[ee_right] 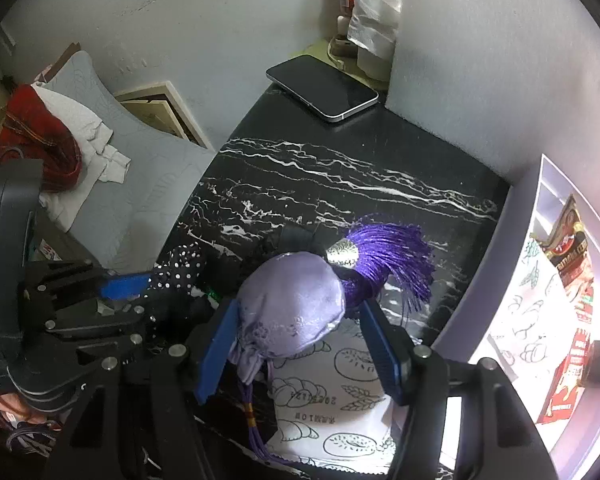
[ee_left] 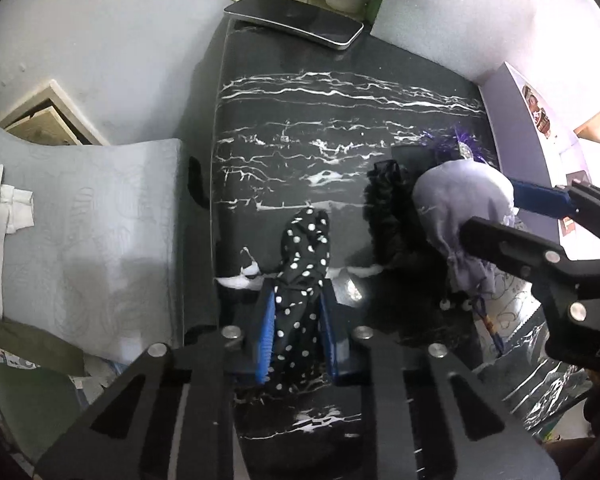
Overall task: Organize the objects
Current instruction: 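Grasp the black polka-dot scrunchie with the left tool while the right tool grasps the lavender tasseled pouch, then lift and carry the scrunchie with the left tool while the right tool carries the pouch to the box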
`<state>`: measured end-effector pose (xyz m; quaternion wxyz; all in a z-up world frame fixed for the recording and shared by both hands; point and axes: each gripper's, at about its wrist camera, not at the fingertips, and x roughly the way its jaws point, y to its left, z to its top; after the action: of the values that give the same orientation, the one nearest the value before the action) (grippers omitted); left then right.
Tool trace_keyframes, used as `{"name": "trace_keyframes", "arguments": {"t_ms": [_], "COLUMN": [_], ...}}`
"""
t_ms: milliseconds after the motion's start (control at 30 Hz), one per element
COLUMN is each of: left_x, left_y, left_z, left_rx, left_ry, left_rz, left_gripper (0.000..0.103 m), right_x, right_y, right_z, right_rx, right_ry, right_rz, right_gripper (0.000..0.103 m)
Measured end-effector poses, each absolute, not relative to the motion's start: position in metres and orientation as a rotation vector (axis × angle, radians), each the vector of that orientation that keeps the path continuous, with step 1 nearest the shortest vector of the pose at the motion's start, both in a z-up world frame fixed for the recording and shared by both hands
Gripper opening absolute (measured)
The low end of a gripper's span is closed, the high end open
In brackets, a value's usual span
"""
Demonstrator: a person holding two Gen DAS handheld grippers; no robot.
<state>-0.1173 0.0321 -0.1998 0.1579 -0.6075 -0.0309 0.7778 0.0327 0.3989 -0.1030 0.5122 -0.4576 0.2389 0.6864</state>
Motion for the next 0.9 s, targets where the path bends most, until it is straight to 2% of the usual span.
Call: {"name": "trace_keyframes", "arguments": {"t_ms": [33,233,900], "left_x": [-0.117,-0.114,-0.063], "left_y": [0.032,0.030,0.013], "left_z": [-0.200,-0.199,-0.126], "left_rx": [-1.732,-1.767,-1.717], "left_ry": [-0.103,-0.149,-0.175], "left_rz": [2.218,2.183,2.231], "left_gripper": [0.016,0.015,0.015], "right_x": [0.033,0.031,0.026], "right_y": [0.399,0.393,0.331], "right_z": [-0.103,-0.099,-0.051], "right_rx": [-1.101,-1.092,-1.038], "right_ry": [0.584,0.588,0.536], "right_rz": [1.661,1.666,1.743], "right_gripper": [0.051,0.039,0.038]}}
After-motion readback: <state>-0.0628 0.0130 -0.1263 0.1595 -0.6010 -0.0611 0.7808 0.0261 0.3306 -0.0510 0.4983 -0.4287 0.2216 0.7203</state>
